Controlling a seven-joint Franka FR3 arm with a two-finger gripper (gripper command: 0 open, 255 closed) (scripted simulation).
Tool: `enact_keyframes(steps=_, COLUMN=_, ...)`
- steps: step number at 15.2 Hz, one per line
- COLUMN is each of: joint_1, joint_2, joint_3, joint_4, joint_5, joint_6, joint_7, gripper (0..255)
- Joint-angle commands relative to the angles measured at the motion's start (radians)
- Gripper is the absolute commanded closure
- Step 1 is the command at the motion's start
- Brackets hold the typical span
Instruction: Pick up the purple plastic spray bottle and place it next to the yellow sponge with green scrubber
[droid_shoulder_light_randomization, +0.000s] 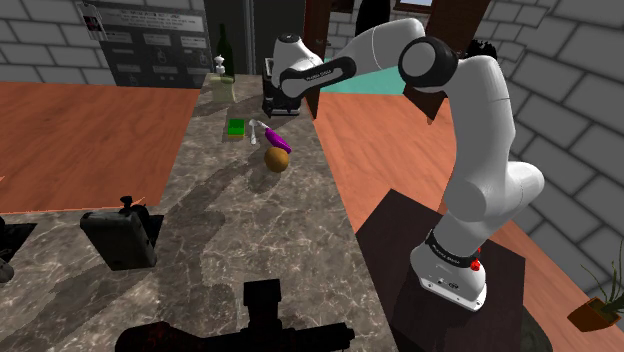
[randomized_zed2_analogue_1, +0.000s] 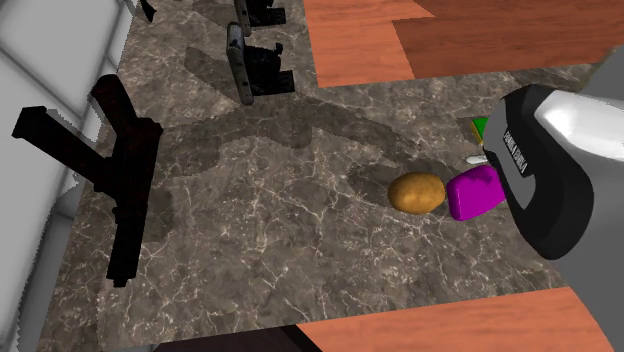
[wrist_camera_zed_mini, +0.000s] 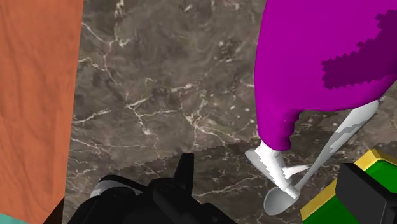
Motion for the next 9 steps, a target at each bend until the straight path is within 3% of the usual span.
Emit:
enact_keyframes(steps=1, joint_1=-0.012, joint_2=-0.051, joint_3=0.017, joint_4=-0.028, joint_5=0.018, joint_6=-0.023, joint_7=-0.004, gripper=0)
enact_keyframes(steps=9, joint_1=-0.017, joint_2=-0.071, joint_3=0.025, joint_4=-0.037, joint_5=0.026, joint_6=-0.034, joint_7=-0.007, gripper=0)
